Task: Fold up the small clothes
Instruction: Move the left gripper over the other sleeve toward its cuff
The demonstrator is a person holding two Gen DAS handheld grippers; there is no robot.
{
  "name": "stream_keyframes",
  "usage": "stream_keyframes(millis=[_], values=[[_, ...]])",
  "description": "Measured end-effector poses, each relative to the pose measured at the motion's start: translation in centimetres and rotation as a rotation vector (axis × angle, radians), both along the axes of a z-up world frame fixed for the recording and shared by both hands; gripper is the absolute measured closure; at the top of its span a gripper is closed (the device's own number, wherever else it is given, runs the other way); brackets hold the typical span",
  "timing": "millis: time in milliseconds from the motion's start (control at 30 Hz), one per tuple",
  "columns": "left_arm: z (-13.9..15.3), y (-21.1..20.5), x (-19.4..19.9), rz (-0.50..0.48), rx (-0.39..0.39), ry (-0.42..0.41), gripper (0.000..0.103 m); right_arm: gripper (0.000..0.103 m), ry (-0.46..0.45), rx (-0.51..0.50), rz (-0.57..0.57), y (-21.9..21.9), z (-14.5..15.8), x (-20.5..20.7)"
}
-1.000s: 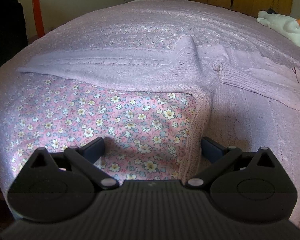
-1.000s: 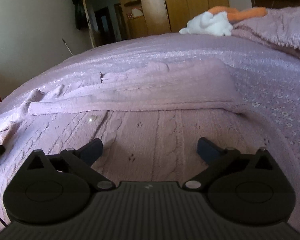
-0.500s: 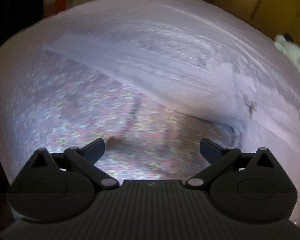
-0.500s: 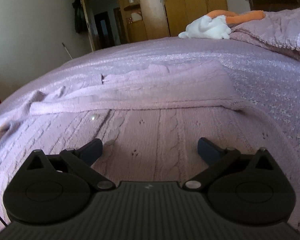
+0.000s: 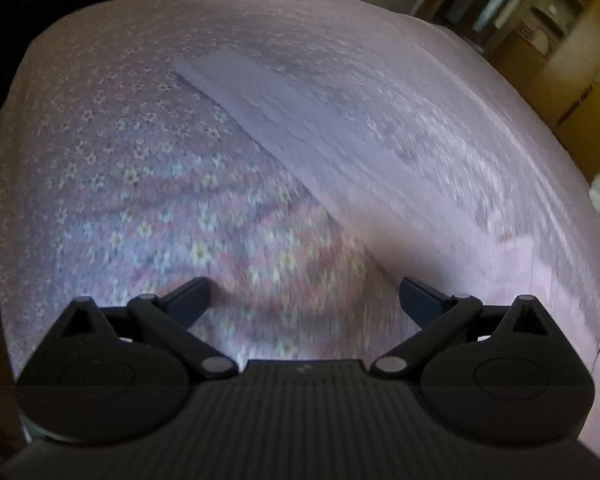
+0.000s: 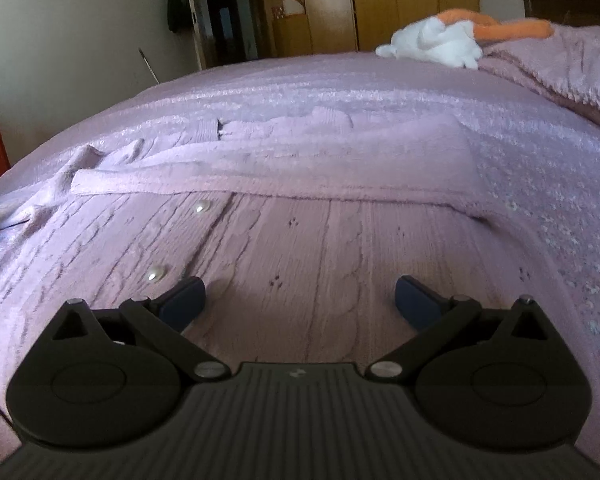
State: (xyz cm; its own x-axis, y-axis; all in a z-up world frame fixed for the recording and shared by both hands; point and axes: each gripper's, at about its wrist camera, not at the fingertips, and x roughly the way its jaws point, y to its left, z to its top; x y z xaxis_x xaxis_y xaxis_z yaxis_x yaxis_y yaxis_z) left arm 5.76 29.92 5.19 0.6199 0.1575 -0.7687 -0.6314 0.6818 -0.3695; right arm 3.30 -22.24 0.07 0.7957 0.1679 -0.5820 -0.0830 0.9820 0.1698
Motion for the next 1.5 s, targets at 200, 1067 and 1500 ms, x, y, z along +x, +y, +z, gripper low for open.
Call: stream_keyframes(millis=[200,1067,1500], values=[[1.0,2.0,1.7,0.020,-0.010,-0.054,0.000,0.000,0.049,0.052,0.019,-1.1,0.8,-0.6],[-1.6,2.0,7.8,-0.002,0.174,-0.006,0.000,0.000,0.018,-0.039,0.016,-0.1,0.4,-2.2],[-0.5,2.8,9.7,0.015,0.210,0.049,0.088,0.000,0.038,-0.064,-0.044,0.7,0.3,-1.5]])
